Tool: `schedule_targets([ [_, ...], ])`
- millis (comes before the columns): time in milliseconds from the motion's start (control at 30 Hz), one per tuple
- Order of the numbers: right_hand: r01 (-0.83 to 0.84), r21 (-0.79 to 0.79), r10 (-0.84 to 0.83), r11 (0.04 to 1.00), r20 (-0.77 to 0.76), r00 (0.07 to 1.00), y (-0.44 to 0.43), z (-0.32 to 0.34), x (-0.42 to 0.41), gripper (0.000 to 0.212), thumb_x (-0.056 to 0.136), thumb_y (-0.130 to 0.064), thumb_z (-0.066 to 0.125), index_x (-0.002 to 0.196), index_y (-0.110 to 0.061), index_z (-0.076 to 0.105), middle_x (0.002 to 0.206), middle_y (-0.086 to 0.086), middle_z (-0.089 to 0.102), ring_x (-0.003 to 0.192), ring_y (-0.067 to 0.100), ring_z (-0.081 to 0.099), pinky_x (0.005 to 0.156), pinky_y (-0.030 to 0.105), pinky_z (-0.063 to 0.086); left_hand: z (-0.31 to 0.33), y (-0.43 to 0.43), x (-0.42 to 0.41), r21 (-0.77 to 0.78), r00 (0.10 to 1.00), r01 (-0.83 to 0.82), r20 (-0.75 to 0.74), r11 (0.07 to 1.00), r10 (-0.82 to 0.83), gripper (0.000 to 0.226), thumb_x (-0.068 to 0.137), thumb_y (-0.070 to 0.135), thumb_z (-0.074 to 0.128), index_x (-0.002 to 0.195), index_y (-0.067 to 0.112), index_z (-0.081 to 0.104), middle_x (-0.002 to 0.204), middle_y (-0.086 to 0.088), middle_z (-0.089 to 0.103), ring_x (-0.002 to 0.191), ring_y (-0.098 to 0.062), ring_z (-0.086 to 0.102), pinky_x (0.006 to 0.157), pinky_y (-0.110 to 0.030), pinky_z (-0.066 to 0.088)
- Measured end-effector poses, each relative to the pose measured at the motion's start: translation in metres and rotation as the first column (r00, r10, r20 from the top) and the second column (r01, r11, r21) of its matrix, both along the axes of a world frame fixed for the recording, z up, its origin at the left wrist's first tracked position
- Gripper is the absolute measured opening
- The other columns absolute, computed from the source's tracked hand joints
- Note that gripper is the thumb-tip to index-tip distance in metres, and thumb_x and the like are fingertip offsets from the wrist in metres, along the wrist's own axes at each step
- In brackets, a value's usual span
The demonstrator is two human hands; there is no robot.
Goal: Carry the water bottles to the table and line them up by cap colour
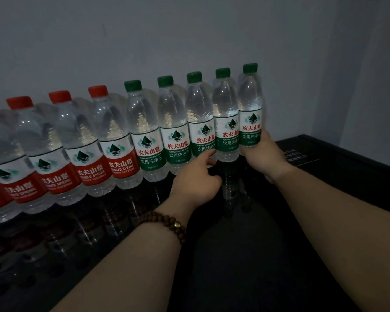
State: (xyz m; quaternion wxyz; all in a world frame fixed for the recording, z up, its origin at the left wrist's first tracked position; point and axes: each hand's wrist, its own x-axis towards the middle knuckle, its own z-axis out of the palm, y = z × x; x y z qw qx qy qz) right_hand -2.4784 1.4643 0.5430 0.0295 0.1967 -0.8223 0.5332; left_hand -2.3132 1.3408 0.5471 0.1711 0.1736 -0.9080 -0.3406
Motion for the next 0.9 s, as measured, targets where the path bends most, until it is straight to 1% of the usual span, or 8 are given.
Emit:
schedule_targets([
  [133, 0.045, 0.08, -0.043, 0.996, -0.023, 0.999, 0.0, 0.0, 0.001, 0.06, 0.084, -0.051, 0.067, 0.138, -0.034, 0.046, 0.132, 0.002, 0.061, 0.11, 0.029, 0.062, 0.097, 0.049, 0.052, -0.001, -0.001, 0.0, -0.004, 1.0, 0.0, 0.002, 1.0, 0.0, 0.085, 0.071, 0.035, 0.063, 0.151, 0.048, 0.036, 0.135, 0.029, 0.057, 0.105, -0.007, 0.065, 0.094, -0.039, 0.056],
  [233, 0.052, 0.046, -0.051, 0.998, -0.027, 0.998, 0.001, -0.001, 0.003, 0.05, 0.088, -0.045, 0.065, 0.134, -0.033, 0.051, 0.13, 0.001, 0.062, 0.109, 0.027, 0.062, 0.095, 0.048, 0.052, -0.001, -0.001, 0.0, -0.007, 1.0, -0.003, 0.002, 1.0, 0.003, 0.085, 0.071, 0.036, 0.063, 0.151, 0.048, 0.037, 0.135, 0.029, 0.057, 0.104, -0.006, 0.065, 0.094, -0.039, 0.056],
  [433, 0.139, 0.042, -0.138, 0.989, -0.018, 0.99, -0.002, -0.003, 0.002, 0.05, 0.087, -0.047, 0.065, 0.129, -0.021, 0.053, 0.121, 0.005, 0.063, 0.094, 0.025, 0.058, 0.077, 0.037, 0.046, -0.004, -0.004, -0.002, 0.004, 1.0, -0.01, -0.022, 1.0, 0.01, 0.08, 0.074, 0.037, 0.065, 0.149, 0.048, 0.039, 0.132, 0.03, 0.057, 0.1, -0.007, 0.066, 0.093, -0.039, 0.056],
  [533, 0.213, 0.006, -0.213, 0.977, -0.001, 0.977, -0.003, -0.004, 0.001, 0.058, 0.088, -0.035, 0.069, 0.136, -0.012, 0.046, 0.134, 0.014, 0.05, 0.096, 0.026, 0.052, 0.082, 0.036, 0.045, -0.006, -0.008, -0.004, 0.094, 0.998, -0.001, -0.07, 0.996, 0.007, 0.074, 0.075, 0.034, 0.067, 0.145, 0.045, 0.046, 0.121, 0.031, 0.062, 0.086, -0.001, 0.068, 0.083, -0.033, 0.059],
  [600, 0.272, -0.039, -0.272, 0.962, 0.009, 0.962, -0.003, -0.002, 0.002, 0.05, 0.087, -0.025, 0.068, 0.13, -0.01, 0.045, 0.133, 0.016, 0.043, 0.091, 0.026, 0.047, 0.08, 0.034, 0.04, -0.008, -0.01, -0.005, 0.139, 0.995, 0.0, -0.102, 0.99, 0.015, 0.068, 0.077, 0.031, 0.069, 0.141, 0.045, 0.052, 0.108, 0.03, 0.066, 0.08, 0.004, 0.067, 0.077, -0.028, 0.059],
  [733, 0.286, -0.087, -0.296, 0.954, -0.156, 0.942, 0.002, 0.004, 0.01, 0.012, 0.087, -0.017, 0.062, 0.092, -0.01, 0.054, 0.101, 0.007, 0.058, 0.073, 0.022, 0.052, 0.063, 0.028, 0.038, -0.007, -0.014, -0.006, 0.24, 0.976, -0.013, -0.207, 0.971, 0.064, 0.041, 0.082, 0.028, 0.07, 0.122, 0.037, 0.064, 0.086, 0.019, 0.074, 0.078, -0.002, 0.071, 0.074, -0.029, 0.059],
  [800, 0.232, 0.009, -0.219, 0.973, -0.3, 0.929, 0.006, 0.004, 0.024, 0.024, 0.089, -0.02, 0.059, 0.068, -0.015, 0.048, 0.07, 0.002, 0.056, 0.059, 0.015, 0.05, 0.052, 0.026, 0.031, -0.003, -0.01, 0.002, 0.352, 0.943, -0.078, -0.278, 0.933, 0.184, 0.016, 0.089, 0.026, 0.07, 0.103, 0.033, 0.066, 0.079, 0.009, 0.076, 0.07, -0.006, 0.071, 0.064, -0.025, 0.057],
  [900, 0.136, 0.25, -0.038, 0.959, -0.362, 0.931, 0.005, 0.016, 0.067, 0.038, 0.096, -0.036, 0.056, 0.064, -0.016, 0.051, 0.064, -0.002, 0.056, 0.061, 0.019, 0.056, 0.055, 0.028, 0.038, 0.021, -0.001, 0.027, 0.403, 0.894, -0.227, -0.275, 0.886, 0.354, 0.004, 0.095, 0.03, 0.066, 0.092, 0.03, 0.063, 0.08, 0.002, 0.074, 0.07, -0.018, 0.071, 0.061, -0.031, 0.058],
])
